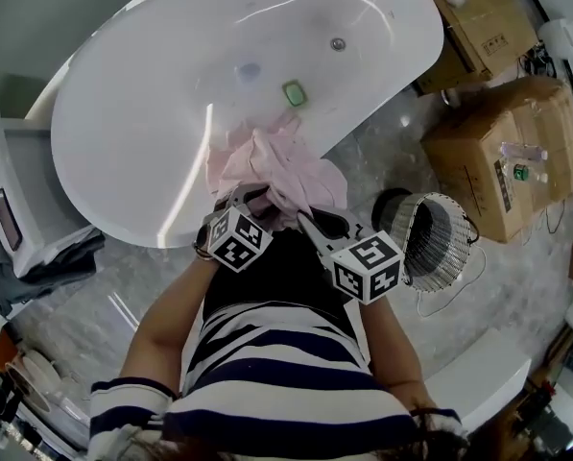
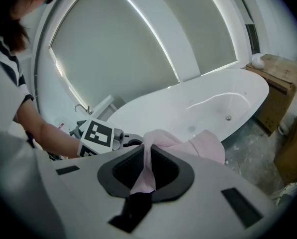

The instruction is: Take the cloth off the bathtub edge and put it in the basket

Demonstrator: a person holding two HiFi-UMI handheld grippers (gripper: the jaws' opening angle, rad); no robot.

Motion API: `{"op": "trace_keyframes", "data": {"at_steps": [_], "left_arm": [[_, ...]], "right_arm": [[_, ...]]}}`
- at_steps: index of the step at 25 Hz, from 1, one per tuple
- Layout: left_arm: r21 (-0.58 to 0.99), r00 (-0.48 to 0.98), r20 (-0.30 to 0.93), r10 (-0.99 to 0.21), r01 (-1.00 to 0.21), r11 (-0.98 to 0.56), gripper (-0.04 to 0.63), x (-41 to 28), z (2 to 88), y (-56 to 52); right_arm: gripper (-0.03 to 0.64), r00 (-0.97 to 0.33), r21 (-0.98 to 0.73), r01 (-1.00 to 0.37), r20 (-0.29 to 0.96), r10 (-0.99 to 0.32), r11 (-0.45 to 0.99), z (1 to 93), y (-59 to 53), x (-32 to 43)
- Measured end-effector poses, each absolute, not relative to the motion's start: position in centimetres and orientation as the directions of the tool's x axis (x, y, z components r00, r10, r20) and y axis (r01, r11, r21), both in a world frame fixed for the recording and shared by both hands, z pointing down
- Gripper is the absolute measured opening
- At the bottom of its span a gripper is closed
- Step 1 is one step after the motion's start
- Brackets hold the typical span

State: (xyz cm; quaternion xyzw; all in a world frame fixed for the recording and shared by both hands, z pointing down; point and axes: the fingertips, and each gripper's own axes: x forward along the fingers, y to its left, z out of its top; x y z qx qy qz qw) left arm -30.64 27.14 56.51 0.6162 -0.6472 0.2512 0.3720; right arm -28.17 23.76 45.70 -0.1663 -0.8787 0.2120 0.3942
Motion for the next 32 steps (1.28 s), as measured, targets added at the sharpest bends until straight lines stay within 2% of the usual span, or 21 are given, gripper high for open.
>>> {"op": "trace_keyframes", "data": {"at_steps": [3,6,9,13,16,32], "left_arm": [[0.151,0.061,0.764,-0.642,-0.985,0.087,0.074,-30.8,55.8,26.3],[0.149,0.085,0.746,-0.661,-0.988,0.042,0.037,-30.9,54.9,25.8],[0.188,0.092,0.717,-0.691,-0.98,0.065,0.031,-31.6,53.4,25.7],[0.34,0.088,0.643,-0.761,-0.923,0.18,0.029,-33.0,50.5,25.0],[0.391,0.075,0.59,-0.804,-0.898,0.204,0.029,-33.7,47.7,23.7],[0.4,0.182,0.408,-0.895,-0.917,-0.004,0.029,-29.8,35.3,13.2]], "right_arm": [[0.057,-0.664,-0.502,0.082,0.617,0.422,0.861,45.2,22.8,-28.0],[0.057,-0.699,-0.502,0.035,0.606,0.38,0.864,44.8,22.1,-27.8],[0.057,-0.731,-0.499,-0.003,0.592,0.338,0.866,44.1,21.5,-27.7],[0.057,-0.767,-0.497,-0.042,0.572,0.291,0.867,43.0,20.5,-27.3],[0.057,-0.798,-0.499,-0.061,0.545,0.258,0.865,41.9,19.5,-26.9],[0.057,-0.921,-0.45,-0.188,0.39,0.003,0.873,34.1,11.4,-22.0]]}}
